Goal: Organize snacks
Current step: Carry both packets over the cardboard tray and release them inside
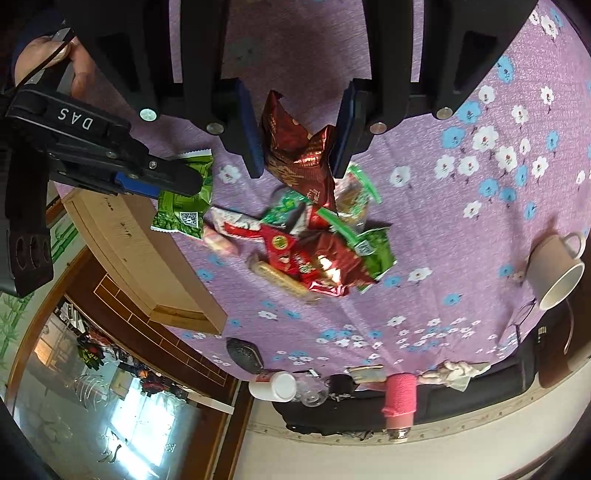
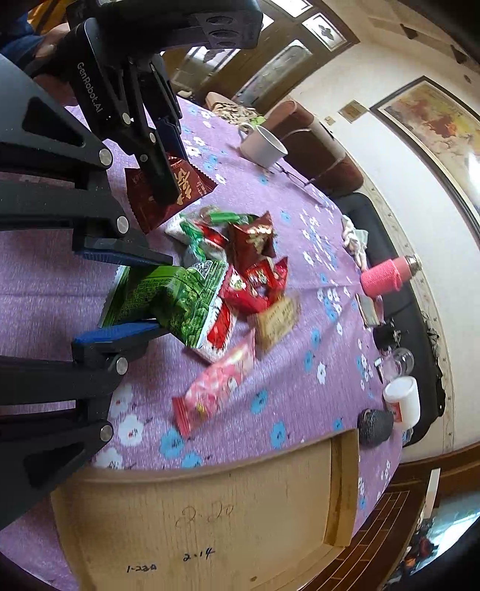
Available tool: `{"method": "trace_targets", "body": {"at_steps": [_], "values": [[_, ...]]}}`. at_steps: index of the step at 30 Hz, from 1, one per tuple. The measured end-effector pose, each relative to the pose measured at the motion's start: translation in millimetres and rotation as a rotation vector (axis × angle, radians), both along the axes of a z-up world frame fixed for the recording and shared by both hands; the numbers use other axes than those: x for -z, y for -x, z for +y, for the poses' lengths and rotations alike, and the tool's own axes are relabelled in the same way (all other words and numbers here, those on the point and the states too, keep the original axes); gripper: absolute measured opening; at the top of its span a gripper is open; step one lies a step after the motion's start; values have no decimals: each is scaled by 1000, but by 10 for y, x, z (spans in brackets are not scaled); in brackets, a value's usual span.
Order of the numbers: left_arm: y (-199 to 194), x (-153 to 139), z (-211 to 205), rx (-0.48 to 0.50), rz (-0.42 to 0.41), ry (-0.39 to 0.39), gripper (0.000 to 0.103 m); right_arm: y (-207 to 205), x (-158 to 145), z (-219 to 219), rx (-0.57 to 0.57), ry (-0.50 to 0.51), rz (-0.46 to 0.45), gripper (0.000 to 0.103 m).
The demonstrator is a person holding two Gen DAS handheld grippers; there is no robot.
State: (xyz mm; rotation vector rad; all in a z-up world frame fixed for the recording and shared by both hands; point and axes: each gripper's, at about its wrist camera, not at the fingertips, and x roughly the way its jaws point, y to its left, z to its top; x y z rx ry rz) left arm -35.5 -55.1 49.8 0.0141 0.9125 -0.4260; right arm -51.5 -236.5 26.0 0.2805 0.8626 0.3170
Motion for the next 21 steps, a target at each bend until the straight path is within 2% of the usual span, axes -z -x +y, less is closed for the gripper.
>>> {"method": "trace_targets", "body": {"at_steps": [12,21], "values": [[-118,-212,-530,94,-25,14,36,34,-119,-522,104,-51,-23,30],[-296,-368,-1152,175,-41,38,36,15,-279,-1196,230,-75,-43,30]]}}
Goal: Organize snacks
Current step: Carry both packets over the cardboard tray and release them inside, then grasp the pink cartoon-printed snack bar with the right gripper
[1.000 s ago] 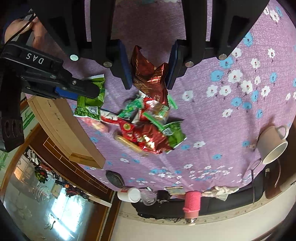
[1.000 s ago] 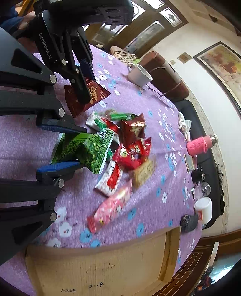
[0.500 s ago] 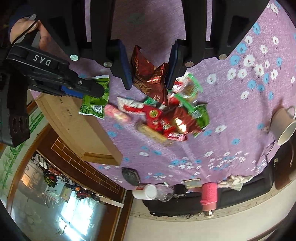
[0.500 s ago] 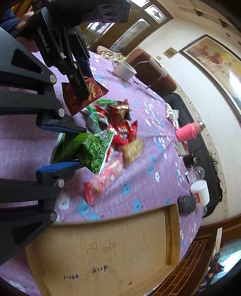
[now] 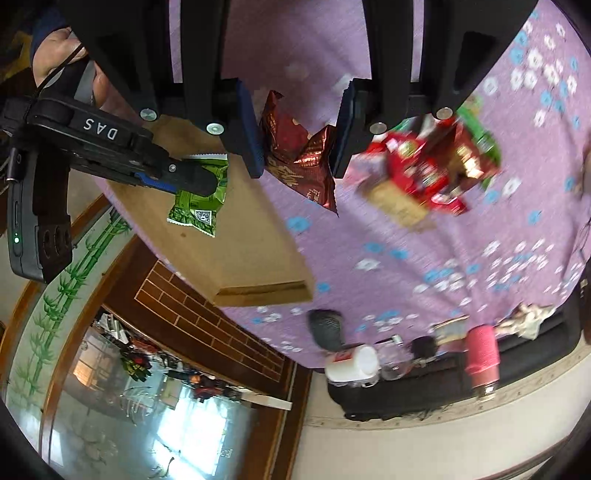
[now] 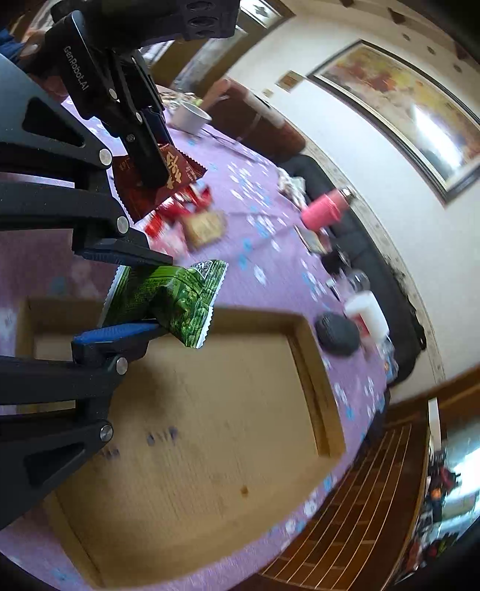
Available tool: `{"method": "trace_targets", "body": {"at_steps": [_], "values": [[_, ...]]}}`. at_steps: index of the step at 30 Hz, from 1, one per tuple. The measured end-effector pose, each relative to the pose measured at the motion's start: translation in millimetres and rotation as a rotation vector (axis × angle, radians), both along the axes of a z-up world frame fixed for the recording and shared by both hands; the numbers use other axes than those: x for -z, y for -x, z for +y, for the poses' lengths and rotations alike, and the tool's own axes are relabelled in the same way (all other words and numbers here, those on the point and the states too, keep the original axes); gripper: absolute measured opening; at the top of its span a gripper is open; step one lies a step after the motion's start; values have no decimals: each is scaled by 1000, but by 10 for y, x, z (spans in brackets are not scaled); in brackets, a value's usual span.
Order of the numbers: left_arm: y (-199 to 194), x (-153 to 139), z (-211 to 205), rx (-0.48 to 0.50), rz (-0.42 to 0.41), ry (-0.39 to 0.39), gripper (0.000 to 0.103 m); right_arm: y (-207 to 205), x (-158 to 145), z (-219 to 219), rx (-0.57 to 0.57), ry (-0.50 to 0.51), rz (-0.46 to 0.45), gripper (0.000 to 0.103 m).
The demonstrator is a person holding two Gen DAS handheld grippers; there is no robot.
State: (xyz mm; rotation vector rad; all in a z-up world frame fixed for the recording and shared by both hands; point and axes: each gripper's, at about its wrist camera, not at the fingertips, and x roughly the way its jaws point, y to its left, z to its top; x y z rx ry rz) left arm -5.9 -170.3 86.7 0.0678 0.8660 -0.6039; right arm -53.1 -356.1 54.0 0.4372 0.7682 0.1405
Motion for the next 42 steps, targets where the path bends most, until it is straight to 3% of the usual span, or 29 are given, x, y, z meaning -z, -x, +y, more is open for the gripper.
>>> {"method": "trace_targets", "body": {"at_steps": [9,17,27,31,42], "values": [[-276,101,-730,64,26,4,36,-222,-8,-645,139,34,52,30],[-583,475,-1119,59,107,-33,36,-529,149,-925,183,68,148,30],[-625,570,-1172,61,115,-29,36,-605,309,-972,192,54,196,32],[-626,546,-1150,61,118,-21,37,-589,304,-972,193,44,196,42],[-482,320,-974,49,101,32,44,-300,39,-924,193,2,101,46]]}}
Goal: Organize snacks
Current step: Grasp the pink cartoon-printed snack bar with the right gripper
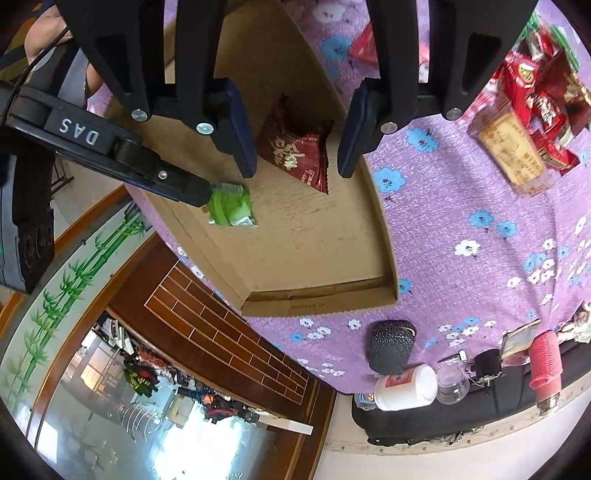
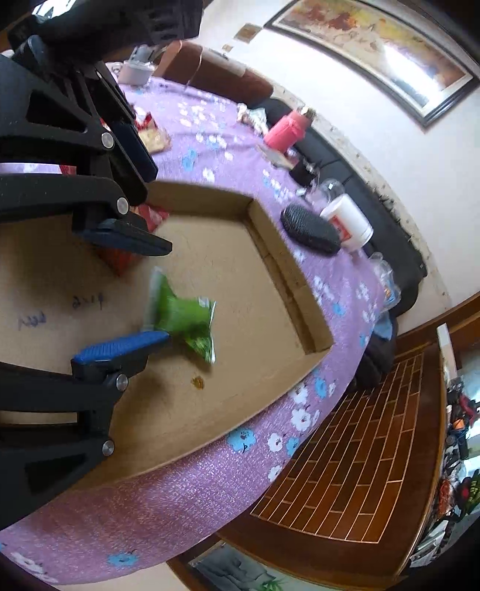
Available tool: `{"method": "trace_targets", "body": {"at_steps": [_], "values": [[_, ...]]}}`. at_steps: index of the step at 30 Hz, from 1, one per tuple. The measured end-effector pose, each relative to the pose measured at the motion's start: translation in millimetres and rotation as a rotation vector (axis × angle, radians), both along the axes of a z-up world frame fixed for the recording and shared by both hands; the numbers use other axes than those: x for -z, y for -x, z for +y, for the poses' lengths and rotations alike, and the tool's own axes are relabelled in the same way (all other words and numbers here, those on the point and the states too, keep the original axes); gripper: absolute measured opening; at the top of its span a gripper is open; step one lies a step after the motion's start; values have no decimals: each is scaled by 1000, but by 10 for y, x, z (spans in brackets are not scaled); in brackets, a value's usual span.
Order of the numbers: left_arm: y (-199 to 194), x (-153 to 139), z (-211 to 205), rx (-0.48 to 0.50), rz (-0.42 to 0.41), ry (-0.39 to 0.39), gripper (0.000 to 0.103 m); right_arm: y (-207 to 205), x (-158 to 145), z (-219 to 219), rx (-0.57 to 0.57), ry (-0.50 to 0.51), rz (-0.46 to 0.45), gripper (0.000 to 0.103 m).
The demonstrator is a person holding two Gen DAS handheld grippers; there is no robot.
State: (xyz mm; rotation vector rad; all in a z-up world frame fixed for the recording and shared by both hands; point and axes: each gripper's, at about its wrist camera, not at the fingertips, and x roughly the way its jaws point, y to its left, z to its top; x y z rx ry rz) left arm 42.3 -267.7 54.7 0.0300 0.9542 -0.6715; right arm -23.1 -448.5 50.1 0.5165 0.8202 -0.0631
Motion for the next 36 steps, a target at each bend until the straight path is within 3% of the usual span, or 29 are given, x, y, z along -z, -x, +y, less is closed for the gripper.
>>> {"method": "trace_targets", "body": {"at_steps": [3,6,13,16,19,25,26,28,29,36], "values": [[81,-88,117,-8,-19,11,45,125,-97,110,-4,10,-39,46],[146,-170,314,-24,-27,29,47,240,-153,210,-7,-25,-75,56],[279,-313,993,-92,-54,55,51,399,-274,632,-78,-93,-120,57],[350,-317,1349,-137,-76,31,52,381,-275,850,-122,-100,-103,58],[403,-275,1655,-167,-67,35,53,287,-229,1057,-167,-82,-46,70],[422,-99,2182,-252,-70,25,56,1,-211,1573,-292,83,13,69],[400,-56,2256,-266,-58,30,56,-71,-191,1664,-317,126,28,67],[341,25,2423,-295,-23,53,56,-234,-112,1837,-353,206,68,52],[318,65,2500,-305,-4,68,56,-304,-72,1876,-358,223,87,51],[208,230,2662,-302,60,108,56,-590,229,2103,-385,391,207,50]]}}
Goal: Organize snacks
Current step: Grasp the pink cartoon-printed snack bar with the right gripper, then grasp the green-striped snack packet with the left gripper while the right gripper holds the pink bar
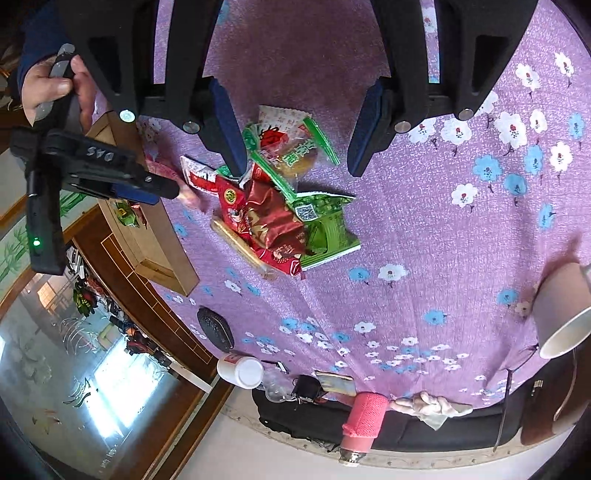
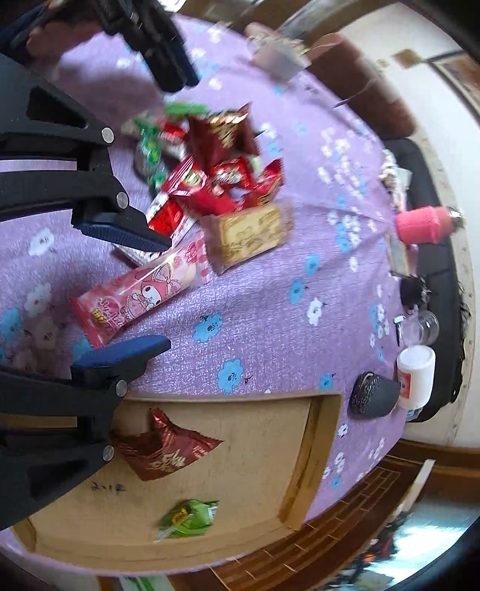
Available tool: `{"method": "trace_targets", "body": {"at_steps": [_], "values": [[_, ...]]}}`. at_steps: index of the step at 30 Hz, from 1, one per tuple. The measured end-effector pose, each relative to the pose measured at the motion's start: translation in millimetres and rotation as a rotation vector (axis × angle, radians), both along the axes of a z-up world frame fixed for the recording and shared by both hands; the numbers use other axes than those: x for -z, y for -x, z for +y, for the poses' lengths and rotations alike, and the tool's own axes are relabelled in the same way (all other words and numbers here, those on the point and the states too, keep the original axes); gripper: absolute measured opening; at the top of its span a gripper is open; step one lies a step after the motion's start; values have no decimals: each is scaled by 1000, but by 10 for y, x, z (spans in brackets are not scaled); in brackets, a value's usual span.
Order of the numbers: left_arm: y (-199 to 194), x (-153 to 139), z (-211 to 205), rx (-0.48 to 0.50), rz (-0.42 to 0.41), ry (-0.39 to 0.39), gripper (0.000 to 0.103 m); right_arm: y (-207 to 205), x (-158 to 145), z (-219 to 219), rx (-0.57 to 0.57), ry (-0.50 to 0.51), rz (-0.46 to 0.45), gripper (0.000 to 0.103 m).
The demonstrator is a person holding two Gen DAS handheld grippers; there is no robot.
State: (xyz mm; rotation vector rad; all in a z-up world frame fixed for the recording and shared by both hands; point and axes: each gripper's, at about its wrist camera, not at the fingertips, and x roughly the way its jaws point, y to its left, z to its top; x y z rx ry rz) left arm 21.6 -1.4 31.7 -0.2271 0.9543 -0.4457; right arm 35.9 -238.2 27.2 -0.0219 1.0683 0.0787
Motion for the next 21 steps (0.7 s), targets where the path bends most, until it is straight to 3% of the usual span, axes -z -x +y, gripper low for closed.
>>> {"method": "trace_targets", "body": {"at_steps": [2,5,6,9,12,17,19,21], "values": [[-11,19,-10,12,5,12,55,-26,62,57,-13,29,14,50],[-24,49,-23,19,15,15,56,-39,133,117,-23,72,21,35],[-35,60,-24,19,22,18,56,-32,139,116,-25,62,15,25],[-70,125,-35,14,52,22,58,19,152,155,-35,15,13,24],[-85,157,-81,19,59,10,58,99,187,234,-78,-128,36,24],[-75,215,-214,36,52,-46,58,231,160,226,-60,-178,-11,24],[-71,215,-271,37,26,-86,52,271,140,146,-40,-175,-28,24],[-88,224,-301,32,17,-101,38,308,137,81,-32,-196,-33,24]]}}
